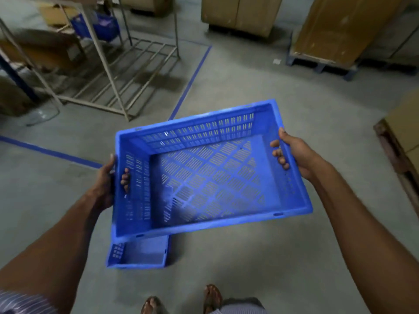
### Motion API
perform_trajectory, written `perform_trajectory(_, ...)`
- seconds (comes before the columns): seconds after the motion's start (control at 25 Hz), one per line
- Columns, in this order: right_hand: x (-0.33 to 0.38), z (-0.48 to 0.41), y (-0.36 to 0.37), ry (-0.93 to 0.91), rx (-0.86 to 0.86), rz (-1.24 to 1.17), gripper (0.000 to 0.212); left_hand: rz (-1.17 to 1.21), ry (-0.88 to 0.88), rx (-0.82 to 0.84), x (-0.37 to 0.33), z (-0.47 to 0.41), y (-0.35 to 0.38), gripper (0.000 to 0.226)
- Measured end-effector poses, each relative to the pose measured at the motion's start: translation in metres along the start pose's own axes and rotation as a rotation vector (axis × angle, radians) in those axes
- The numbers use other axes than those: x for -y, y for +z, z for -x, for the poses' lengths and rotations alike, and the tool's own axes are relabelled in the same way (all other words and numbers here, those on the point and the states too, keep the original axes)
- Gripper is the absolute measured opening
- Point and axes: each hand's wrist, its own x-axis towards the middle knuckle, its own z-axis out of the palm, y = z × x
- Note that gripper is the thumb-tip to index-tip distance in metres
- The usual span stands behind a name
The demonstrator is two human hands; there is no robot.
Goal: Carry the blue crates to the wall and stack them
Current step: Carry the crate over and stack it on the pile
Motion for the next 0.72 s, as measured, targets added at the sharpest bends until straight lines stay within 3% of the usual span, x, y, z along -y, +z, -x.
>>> perform_trajectory(0.44,-0.064,-0.031,-0.064,0.289,-0.114,-0.043,0.059,-0.569,-0.099,-0.135,-0.034,-0.009,0.101,0.066)
perform_trajectory(0.72,-0.103,0.028,-0.071,0.236,-0.325,-0.138,0.059,-0.748,-0.005,-0.064,-0.039,-0.014,0.134,0.068)
